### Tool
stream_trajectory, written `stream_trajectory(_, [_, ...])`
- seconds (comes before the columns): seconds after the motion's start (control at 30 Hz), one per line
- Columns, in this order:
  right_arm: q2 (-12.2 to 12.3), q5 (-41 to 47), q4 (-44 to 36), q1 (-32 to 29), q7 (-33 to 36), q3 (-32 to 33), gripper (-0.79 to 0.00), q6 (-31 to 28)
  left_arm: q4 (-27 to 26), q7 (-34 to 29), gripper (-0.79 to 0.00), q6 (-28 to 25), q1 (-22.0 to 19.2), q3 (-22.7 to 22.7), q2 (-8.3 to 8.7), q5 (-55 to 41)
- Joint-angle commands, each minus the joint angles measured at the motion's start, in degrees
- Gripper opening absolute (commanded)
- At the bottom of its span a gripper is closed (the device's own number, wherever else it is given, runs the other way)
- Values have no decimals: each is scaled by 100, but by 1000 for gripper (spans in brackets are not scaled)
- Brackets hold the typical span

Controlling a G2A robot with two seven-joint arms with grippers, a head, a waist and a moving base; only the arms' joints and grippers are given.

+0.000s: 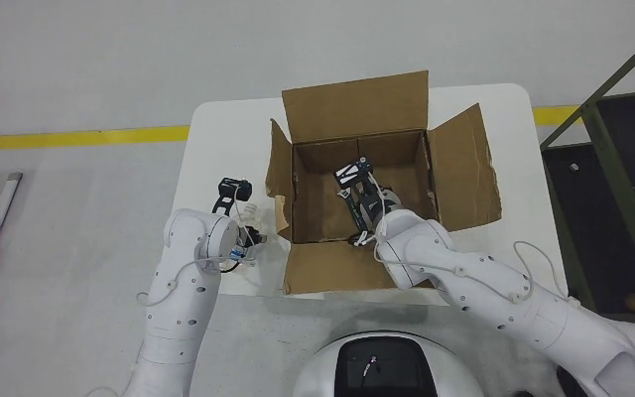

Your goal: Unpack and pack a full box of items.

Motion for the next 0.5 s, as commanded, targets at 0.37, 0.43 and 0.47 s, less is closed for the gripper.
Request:
stream_trajectory(0.37, [-224,309,532,20,-346,29,-785,-524,0,0,0,0,0,0,0,0])
stream_trajectory(0.43, [-314,367,800,131,-326,11,-785,-541,0,0,0,0,0,0,0,0])
stream_trajectory(0.47, [-363,423,906,186,-327,1,-785,-572,0,0,0,0,0,0,0,0])
